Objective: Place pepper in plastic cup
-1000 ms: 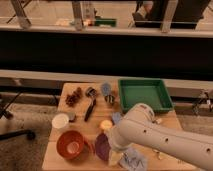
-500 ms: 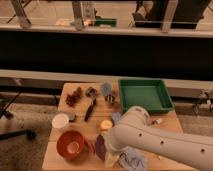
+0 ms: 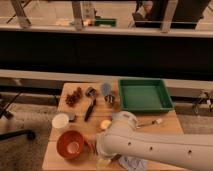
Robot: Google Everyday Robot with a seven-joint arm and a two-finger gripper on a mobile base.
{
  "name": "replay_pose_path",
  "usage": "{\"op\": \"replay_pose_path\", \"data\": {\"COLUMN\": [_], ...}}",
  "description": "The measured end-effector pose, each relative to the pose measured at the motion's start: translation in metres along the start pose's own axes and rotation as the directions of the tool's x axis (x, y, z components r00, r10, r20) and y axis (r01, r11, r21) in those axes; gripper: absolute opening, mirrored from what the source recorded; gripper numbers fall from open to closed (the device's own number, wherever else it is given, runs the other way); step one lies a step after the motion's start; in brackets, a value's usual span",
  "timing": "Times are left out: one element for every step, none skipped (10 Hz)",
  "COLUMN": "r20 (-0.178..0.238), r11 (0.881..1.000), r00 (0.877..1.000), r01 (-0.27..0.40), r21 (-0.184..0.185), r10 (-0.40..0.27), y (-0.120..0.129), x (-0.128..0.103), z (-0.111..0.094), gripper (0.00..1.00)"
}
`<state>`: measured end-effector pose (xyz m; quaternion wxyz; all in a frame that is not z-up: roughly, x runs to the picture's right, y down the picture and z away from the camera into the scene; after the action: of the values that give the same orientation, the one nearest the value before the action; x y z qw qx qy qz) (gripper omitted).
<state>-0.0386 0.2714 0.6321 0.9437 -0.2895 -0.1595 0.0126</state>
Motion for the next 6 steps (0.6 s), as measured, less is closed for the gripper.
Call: {"op": "replay_pose_path", "data": {"r20": [-0.009, -0.017, -0.026, -0.036, -0.042, -0.046], "r11": [1.000, 1.000, 1.000, 1.000, 1.000, 1.000], "r00": [1.000, 1.000, 0.999, 0.999, 0.999, 0.999], "r01": [-0.002, -0.015, -0.020, -0.020, -0.024, -0.025], "r21": [0.006, 0.008, 0.013, 0.015, 0.013, 0.012], "r10": [0.002, 0.015, 0.020, 0.021, 0.024, 0.025], "y": [-0.001, -0.002, -0.004, -0.007, -0.008, -0.009], "x": [-0.007, -0.008, -0.012, -0.017, -0.020, -0.023], "z": [0.007, 0.011, 0.016, 0.022, 0.026, 0.030], "gripper": [0.80, 0.80, 0.80, 0.80, 0.80, 0.80]}}
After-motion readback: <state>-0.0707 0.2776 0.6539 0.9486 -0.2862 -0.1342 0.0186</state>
